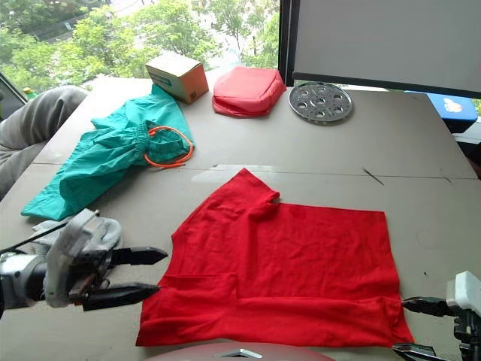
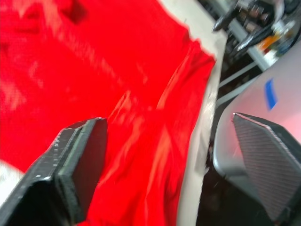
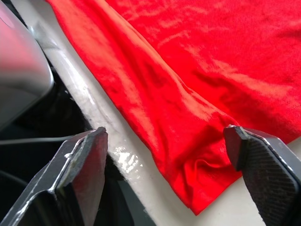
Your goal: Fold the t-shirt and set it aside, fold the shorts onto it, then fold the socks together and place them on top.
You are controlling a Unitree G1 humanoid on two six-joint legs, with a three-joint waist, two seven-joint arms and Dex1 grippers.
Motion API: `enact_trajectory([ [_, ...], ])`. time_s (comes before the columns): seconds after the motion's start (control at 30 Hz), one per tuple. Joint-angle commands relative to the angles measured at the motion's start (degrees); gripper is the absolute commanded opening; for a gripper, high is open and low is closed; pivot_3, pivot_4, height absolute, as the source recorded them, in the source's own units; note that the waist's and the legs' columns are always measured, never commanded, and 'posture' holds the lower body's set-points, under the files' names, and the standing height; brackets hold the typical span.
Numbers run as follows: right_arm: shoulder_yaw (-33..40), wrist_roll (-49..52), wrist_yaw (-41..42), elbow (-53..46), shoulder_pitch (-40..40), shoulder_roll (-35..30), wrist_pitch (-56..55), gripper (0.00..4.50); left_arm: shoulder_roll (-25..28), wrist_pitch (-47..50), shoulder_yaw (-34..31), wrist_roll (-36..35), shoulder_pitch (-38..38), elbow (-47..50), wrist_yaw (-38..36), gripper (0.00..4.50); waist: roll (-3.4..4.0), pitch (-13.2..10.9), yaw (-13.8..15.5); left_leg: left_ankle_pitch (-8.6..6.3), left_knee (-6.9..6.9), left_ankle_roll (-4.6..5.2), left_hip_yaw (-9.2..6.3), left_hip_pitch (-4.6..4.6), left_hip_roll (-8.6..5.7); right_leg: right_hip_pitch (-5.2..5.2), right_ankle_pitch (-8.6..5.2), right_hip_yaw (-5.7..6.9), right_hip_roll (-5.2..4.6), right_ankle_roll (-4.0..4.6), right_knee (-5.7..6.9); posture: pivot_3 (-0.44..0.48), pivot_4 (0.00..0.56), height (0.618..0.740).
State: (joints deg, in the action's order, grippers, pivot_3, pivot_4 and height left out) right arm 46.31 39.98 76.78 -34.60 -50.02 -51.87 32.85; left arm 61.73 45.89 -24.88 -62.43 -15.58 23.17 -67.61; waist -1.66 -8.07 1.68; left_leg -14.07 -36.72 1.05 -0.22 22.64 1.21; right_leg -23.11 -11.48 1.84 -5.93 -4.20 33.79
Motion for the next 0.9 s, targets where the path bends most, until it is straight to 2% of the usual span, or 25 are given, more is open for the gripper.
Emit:
enact_trajectory([
  [0.03, 0.79, 10.18, -9.28, 1.41, 12.86, -2.54, 7.67, 3.95, -4.39, 4.51, 8.29, 3.26, 16.45, -7.87, 12.28, 4.37, 0.04, -0.11, -0.16, 0.00, -0.08, 0.00, 0.03, -0.01, 0.00, 0.03, 0.00, 0.00, 0.01, 0.00, -0.03, 0.000, 0.150, 0.739],
  [0.13, -7.11, 7.01, -20.11, 2.01, 25.40, -2.35, 9.03, 3.95, -9.18, 7.05, 15.52, 9.15, 28.30, -13.88, 19.08, 4.37, -0.14, -0.14, -0.28, 0.02, -0.40, 0.03, 0.05, 0.04, -0.02, 0.11, 0.02, -0.01, 0.09, 0.00, 0.00, 0.000, 0.150, 0.739],
  [0.23, -18.28, 3.76, -31.88, 2.60, 38.43, -0.06, 13.05, 3.95, -15.37, 7.95, 21.49, 15.75, 38.47, -21.42, 24.52, 4.37, -0.60, -0.07, -0.32, 0.16, -0.46, 0.27, 0.03, 0.03, -0.32, 0.29, 0.07, -0.09, 0.28, 0.05, 0.03, 0.000, 0.150, 0.739],
  [0.3, -24.78, -1.21, -36.54, 2.62, 43.63, 1.40, 12.39, 3.95, -18.62, 6.65, 24.31, 20.53, 44.24, -27.10, 26.08, 4.37, -0.65, -0.05, -0.07, 0.18, -0.43, 0.28, -0.18, 0.18, -0.49, 0.32, 0.37, -0.18, 0.37, 0.51, 0.03, 0.000, 0.150, 0.739],
  [0.37, -28.41, -4.62, -39.17, 3.30, 46.43, 2.66, 10.91, 3.95, -20.87, 4.70, 26.45, 24.29, 48.18, -31.19, 26.24, 4.37, -0.63, -0.06, 0.32, 0.19, -0.26, 0.29, -0.32, 0.18, -0.58, 0.32, 0.36, -0.19, 0.40, 0.56, 0.04, 0.000, 0.150, 0.739],
  [0.47, -30.81, -5.80, -38.02, 3.64, 48.02, 4.21, 7.67, 3.95, -22.90, -0.88, 31.38, 31.66, 51.93, -35.68, 24.52, 4.37, -0.60, -0.06, 0.52, 0.19, -0.06, 0.30, -0.34, 0.18, -0.60, 0.32, 0.36, -0.20, 0.45, 0.57, -0.04, 0.000, 0.150, 0.739],
  [0.57, -31.51, -5.21, -35.97, 3.27, 48.46, 5.33, 6.00, 3.95, -26.07, -5.86, 33.58, 36.44, 55.05, -40.61, 23.36, 4.37, -0.60, -0.05, 0.58, 0.16, -0.06, 0.34, -0.29, 0.19, -0.65, 0.36, 0.37, -0.22, 0.42, 0.53, -0.14, 0.000, 0.150, 0.739],
  [0.9, -33.72, -5.71, -36.79, 1.84, 48.72, 8.24, 4.90, 3.95, -37.22, -16.81, 35.34, 45.36, 61.85, -54.08, 20.78, 4.37, -0.59, -0.06, 0.49, 0.12, -0.58, 0.44, -0.28, 0.18, -0.60, 0.43, 0.30, -0.22, 0.39, 0.39, 0.11, 0.000, 0.150, 0.739],
])
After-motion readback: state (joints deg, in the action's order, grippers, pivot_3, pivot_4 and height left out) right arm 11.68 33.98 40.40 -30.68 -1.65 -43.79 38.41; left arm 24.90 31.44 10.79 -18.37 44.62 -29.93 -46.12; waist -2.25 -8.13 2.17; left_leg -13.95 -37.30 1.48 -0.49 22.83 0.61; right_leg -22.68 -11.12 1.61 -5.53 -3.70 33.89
